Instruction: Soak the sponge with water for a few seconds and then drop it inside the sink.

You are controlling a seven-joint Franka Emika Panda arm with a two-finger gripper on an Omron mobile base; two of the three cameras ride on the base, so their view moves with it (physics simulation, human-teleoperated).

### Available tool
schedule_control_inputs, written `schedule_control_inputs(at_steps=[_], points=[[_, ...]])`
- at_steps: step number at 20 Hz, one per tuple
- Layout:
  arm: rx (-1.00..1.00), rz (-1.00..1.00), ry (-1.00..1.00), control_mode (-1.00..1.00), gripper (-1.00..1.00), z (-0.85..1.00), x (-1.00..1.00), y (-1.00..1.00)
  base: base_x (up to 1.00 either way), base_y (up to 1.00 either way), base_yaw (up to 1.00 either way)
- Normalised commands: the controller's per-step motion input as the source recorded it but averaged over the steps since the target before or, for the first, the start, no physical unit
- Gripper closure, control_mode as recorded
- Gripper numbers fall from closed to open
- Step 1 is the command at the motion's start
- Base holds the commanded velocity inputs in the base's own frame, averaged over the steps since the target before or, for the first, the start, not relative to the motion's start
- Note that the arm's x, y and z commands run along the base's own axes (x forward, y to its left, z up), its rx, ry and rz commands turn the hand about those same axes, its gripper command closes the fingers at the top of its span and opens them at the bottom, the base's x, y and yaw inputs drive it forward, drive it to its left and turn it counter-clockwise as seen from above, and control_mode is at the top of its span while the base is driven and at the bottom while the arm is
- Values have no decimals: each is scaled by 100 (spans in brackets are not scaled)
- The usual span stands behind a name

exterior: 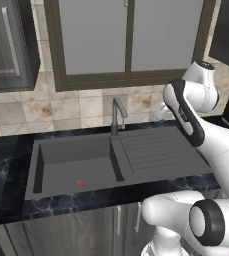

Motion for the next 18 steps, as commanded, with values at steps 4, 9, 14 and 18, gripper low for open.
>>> schedule_control_inputs(at_steps=[4, 9, 14, 18], points=[[0, 16, -16, -100, -100, -21, 18, 0, 0, 0, 0], [0, 16, -18, -100, -100, -15, 25, 0, 0, 0, 0], [0, 14, -16, -100, -100, -8, 31, 0, 0, 0, 0], [0, 8, -14, -100, -100, -8, 28, 0, 0, 0, 0]])
